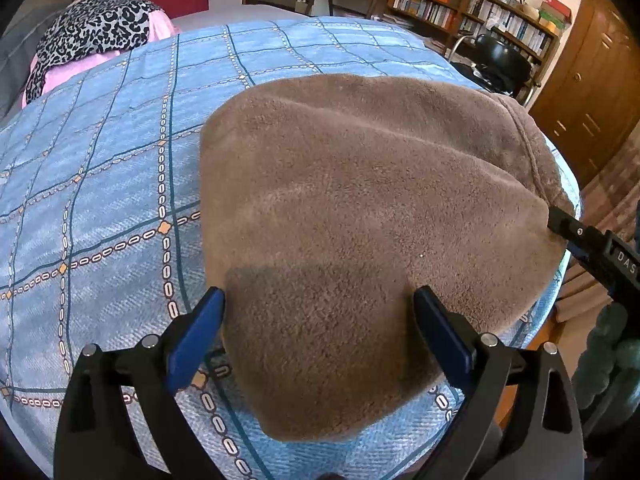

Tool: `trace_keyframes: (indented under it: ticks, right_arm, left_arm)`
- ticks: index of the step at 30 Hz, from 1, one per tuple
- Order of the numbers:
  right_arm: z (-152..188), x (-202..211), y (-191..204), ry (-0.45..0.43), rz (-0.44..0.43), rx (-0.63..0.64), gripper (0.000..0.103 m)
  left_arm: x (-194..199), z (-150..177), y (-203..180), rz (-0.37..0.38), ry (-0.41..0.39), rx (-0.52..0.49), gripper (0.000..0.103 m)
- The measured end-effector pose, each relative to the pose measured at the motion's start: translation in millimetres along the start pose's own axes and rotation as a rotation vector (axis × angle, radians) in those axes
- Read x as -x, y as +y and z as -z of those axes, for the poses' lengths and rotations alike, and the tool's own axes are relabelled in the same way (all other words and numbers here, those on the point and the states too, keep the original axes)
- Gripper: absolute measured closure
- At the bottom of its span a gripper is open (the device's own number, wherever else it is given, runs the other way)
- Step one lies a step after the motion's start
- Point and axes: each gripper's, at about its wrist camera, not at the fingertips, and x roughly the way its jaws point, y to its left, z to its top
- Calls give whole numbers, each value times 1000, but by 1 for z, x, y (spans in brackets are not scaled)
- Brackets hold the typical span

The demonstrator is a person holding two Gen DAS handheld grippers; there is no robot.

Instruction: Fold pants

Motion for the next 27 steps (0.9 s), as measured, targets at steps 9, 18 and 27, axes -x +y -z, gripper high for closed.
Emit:
trace_keyframes:
  ticks: [9,18,27]
  right_arm:
    - [-3,-9,-15,44,-66,-90,54]
    - [-21,41,12,-108,-33,79,83]
    - [-14,31,8,-119,87,118,54]
  left_arm:
    - [-4,-1,1,-5,-3,2,5]
    - [19,-17,-25,38,-98,-59,5]
    - [-11,2,-35,-4,-73,-131,3]
